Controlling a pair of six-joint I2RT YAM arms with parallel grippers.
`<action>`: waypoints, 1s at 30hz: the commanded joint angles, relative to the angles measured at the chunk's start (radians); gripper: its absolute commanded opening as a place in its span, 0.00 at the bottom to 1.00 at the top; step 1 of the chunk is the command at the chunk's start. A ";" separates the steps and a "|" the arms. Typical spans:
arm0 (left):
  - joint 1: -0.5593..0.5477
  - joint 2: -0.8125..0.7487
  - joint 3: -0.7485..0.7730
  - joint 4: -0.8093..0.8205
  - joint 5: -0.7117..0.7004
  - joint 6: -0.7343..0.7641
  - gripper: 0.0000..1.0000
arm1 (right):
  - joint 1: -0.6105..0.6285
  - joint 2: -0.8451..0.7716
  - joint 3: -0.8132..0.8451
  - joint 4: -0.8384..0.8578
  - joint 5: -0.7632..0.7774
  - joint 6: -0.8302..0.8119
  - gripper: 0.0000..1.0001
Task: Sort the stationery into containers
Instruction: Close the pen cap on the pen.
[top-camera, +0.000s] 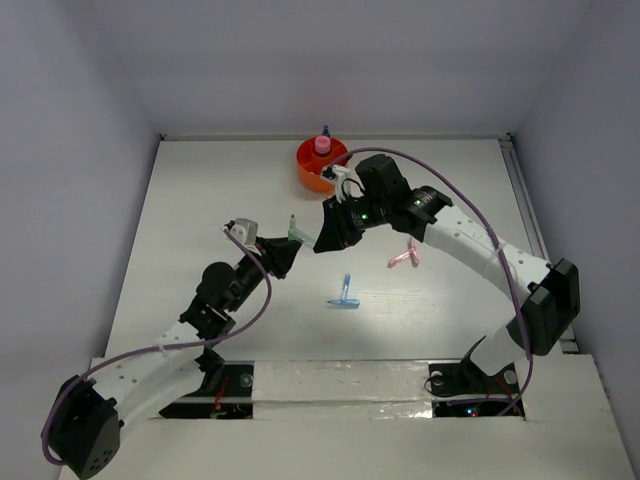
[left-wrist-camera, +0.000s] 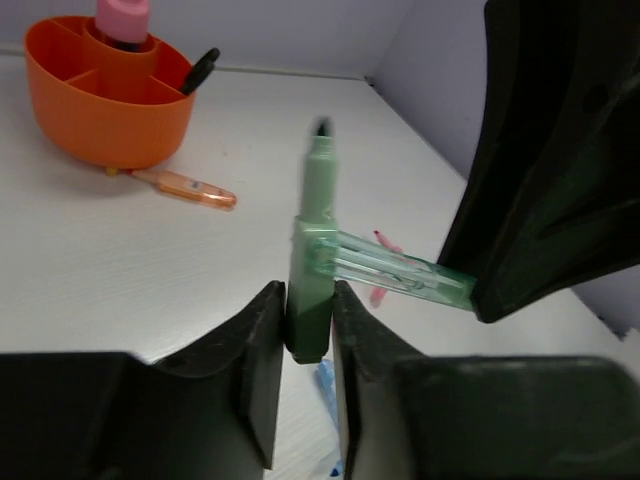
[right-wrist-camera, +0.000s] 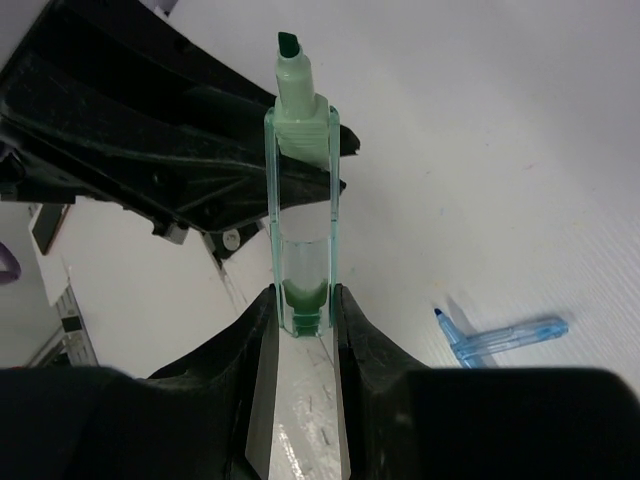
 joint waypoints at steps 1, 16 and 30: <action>-0.012 -0.008 0.040 0.065 -0.006 0.014 0.12 | -0.007 -0.010 0.012 0.030 -0.047 0.015 0.00; -0.061 -0.079 0.016 -0.041 0.013 -0.011 0.00 | -0.045 -0.066 0.130 0.066 0.238 0.043 0.00; -0.091 -0.094 0.042 -0.077 0.055 -0.016 0.00 | -0.045 0.006 0.189 0.216 0.289 0.064 0.00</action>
